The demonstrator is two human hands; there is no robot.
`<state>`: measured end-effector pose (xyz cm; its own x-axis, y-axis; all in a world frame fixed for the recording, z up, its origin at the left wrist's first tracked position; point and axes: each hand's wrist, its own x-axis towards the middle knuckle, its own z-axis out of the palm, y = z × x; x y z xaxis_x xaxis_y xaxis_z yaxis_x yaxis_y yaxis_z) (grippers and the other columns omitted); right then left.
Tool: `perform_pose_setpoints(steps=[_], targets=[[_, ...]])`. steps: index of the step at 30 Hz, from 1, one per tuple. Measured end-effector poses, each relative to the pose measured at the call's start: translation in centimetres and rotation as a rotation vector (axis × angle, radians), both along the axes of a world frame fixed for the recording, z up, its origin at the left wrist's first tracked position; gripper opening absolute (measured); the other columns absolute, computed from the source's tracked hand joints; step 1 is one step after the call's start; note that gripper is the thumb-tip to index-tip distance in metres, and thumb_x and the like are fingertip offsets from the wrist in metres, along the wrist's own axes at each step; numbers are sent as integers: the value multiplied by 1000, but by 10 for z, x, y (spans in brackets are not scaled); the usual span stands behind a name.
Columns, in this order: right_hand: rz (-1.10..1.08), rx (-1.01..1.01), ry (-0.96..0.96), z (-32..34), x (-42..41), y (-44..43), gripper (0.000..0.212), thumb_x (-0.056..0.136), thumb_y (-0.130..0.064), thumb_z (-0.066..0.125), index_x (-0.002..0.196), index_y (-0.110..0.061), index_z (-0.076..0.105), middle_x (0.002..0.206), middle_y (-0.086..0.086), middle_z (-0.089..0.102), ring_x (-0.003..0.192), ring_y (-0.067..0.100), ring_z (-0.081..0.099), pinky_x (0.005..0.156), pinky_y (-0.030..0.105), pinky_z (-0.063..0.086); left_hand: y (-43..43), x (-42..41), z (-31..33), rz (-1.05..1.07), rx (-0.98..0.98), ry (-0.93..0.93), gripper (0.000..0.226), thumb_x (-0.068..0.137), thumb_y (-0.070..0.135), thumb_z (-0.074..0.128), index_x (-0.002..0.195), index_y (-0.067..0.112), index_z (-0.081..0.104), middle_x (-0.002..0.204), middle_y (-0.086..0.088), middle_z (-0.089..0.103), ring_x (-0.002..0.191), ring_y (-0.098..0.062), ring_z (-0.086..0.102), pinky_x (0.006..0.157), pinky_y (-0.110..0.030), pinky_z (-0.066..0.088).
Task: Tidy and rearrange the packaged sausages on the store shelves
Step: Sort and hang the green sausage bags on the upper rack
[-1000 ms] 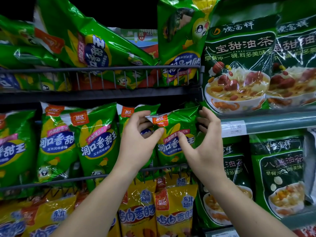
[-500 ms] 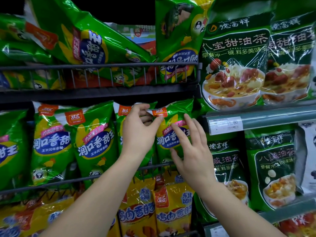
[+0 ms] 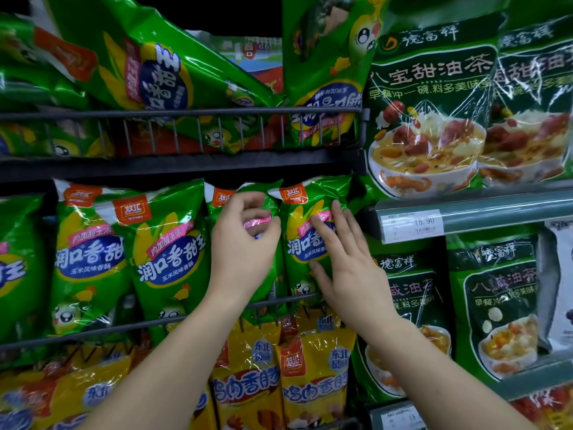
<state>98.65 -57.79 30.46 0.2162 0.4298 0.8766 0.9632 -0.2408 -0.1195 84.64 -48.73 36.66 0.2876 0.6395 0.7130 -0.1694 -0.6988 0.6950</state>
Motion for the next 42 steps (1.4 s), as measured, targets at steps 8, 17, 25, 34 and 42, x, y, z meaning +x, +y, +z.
perform_pose_setpoints(steps=[8, 17, 25, 34, 42], targets=[[71, 175, -16, -4, -4, -14, 52, 87, -24, 68, 136, -20, 53, 146, 3, 45, 135, 23, 40, 77, 29, 55, -6, -19, 0, 20, 40, -14, 31, 89, 15, 68, 117, 25, 58, 103, 13, 64, 94, 1, 63, 78, -16, 52], [84, 334, -15, 42, -19, -36, 41, 84, -24, 61, 123, -12, 57, 122, 3, 54, 114, 20, 53, 74, 25, 51, -16, -39, 17, -19, 70, 3, 31, 89, 18, 69, 115, 29, 58, 104, 11, 64, 90, 3, 63, 68, -12, 51], [67, 394, -24, 115, -33, -42, 45, 84, -25, 60, 125, -9, 52, 117, 3, 53, 109, 18, 51, 92, 31, 46, -12, -59, 48, -24, 178, 12, 32, 87, 18, 71, 114, 29, 58, 106, 15, 61, 100, -6, 61, 84, -35, 56], [-80, 298, -236, 212, -56, -58, 62, 82, -27, 69, 135, -9, 44, 130, 9, 48, 121, 26, 46, 94, 31, 40, -8, -65, 113, -58, 392, 21, 32, 87, 22, 71, 115, 24, 58, 105, 12, 62, 100, -5, 59, 88, -33, 53], [-305, -106, -349, 295, -57, -60, 102, 72, -48, 78, 153, -23, 21, 153, 3, 37, 143, 24, 30, 119, 47, 22, -22, -40, 164, -100, 445, -8, 34, 85, 19, 72, 115, 22, 55, 102, 7, 63, 92, -4, 65, 82, -28, 56]])
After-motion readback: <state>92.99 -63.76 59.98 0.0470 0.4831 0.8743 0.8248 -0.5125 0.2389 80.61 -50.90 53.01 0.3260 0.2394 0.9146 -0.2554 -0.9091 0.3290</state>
